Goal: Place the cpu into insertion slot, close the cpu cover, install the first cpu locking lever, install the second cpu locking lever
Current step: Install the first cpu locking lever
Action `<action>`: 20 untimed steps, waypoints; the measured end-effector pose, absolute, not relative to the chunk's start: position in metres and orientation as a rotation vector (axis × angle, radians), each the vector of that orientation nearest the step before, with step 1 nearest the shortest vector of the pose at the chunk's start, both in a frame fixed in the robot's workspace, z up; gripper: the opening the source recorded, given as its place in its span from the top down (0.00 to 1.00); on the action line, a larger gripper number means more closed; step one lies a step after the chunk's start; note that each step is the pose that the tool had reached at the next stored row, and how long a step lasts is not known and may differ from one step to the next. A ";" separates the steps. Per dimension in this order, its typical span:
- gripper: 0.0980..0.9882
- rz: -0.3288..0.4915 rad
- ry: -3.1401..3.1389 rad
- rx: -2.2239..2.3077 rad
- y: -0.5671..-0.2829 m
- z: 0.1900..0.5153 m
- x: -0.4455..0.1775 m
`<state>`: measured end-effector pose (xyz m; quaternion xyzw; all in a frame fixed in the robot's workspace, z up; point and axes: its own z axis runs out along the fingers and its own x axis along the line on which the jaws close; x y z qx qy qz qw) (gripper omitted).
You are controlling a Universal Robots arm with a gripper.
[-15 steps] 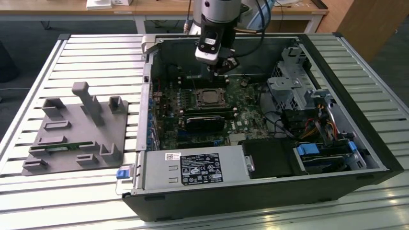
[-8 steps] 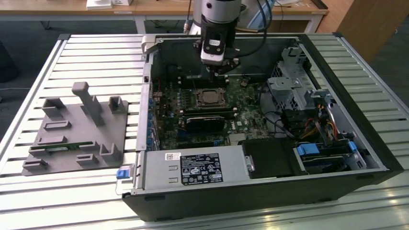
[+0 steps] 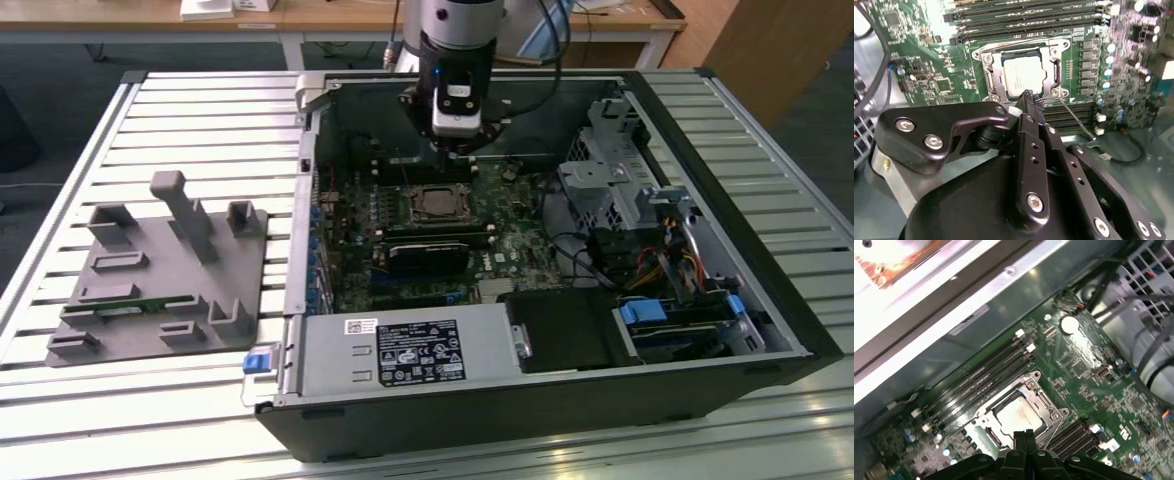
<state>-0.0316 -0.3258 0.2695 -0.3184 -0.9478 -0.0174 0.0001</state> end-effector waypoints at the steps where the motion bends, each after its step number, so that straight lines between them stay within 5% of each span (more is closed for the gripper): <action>1: 0.99 -0.055 -2.986 -0.973 -0.326 0.269 -0.032; 20: 0.99 -0.054 -3.103 -0.445 -0.326 0.269 -0.032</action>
